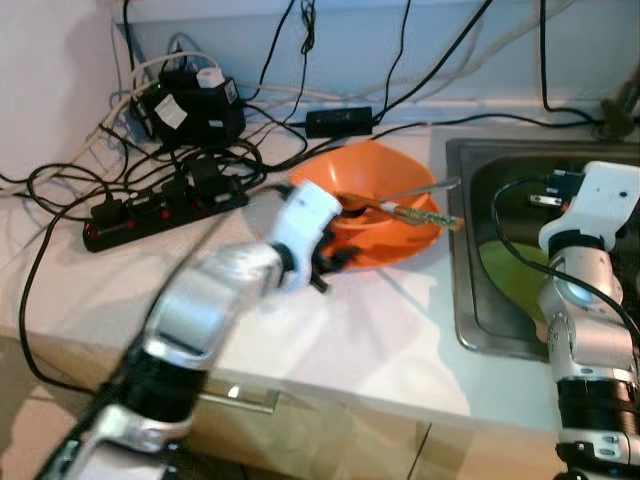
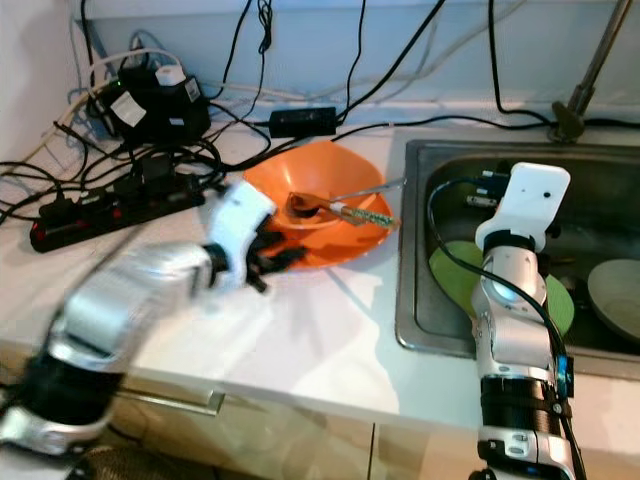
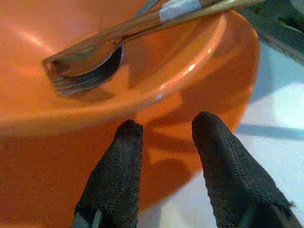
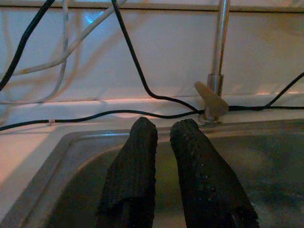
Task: Kitchen organization
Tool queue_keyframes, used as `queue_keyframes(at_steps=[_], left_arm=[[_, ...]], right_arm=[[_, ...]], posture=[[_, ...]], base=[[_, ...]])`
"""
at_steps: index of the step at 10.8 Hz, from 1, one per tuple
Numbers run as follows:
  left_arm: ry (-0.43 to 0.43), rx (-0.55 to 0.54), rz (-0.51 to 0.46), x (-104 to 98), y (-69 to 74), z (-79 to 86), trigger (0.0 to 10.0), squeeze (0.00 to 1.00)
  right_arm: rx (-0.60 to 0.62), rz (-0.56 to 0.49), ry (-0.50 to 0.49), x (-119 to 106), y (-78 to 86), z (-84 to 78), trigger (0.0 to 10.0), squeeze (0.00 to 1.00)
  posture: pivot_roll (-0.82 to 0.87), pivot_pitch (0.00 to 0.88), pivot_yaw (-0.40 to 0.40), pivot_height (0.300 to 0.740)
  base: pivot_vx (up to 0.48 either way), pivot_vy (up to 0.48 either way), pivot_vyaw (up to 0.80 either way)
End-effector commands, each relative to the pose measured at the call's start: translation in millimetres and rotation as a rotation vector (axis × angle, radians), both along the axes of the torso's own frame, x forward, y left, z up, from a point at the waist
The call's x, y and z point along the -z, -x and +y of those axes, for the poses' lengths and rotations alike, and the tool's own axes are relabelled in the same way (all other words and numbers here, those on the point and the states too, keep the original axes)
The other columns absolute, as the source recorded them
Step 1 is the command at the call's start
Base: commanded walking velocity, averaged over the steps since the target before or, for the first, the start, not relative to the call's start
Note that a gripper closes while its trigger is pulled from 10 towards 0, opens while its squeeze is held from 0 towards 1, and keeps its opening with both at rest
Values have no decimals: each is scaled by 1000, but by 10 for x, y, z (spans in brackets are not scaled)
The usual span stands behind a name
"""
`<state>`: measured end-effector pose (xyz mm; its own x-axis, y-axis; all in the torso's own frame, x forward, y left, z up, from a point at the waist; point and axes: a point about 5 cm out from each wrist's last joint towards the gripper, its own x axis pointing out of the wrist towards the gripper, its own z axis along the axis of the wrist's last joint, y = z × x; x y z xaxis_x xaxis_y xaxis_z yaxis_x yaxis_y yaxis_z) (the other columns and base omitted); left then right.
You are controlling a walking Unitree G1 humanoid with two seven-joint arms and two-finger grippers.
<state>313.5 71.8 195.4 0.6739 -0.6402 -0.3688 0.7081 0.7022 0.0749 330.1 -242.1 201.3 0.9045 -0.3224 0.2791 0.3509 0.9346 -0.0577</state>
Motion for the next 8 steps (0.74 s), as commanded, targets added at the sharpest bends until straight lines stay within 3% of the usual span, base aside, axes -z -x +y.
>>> queue_keyframes(at_steps=[1,3,5,8], left_arm=[[-18,-31,-27,-4,-69,-13,10000,0],[13,-84,-53,-15,-185,-122,10000,0],[-25,-147,-69,-7,-248,-125,10000,0],[-95,-121,-33,99,-201,-141,10000,0]], right_arm=[[-11,-11,1,-28,-12,38,10000,0],[-13,-13,-2,-25,-15,57,10000,0],[-10,-15,-3,-20,6,49,10000,0],[-13,-12,-9,-1,11,72,10000,0]], posture=[[68,48,140,740],[59,47,146,740],[54,48,152,740],[63,50,157,740]], base=[[0,0,0],[0,0,0],[0,0,0],[0,0,0]])
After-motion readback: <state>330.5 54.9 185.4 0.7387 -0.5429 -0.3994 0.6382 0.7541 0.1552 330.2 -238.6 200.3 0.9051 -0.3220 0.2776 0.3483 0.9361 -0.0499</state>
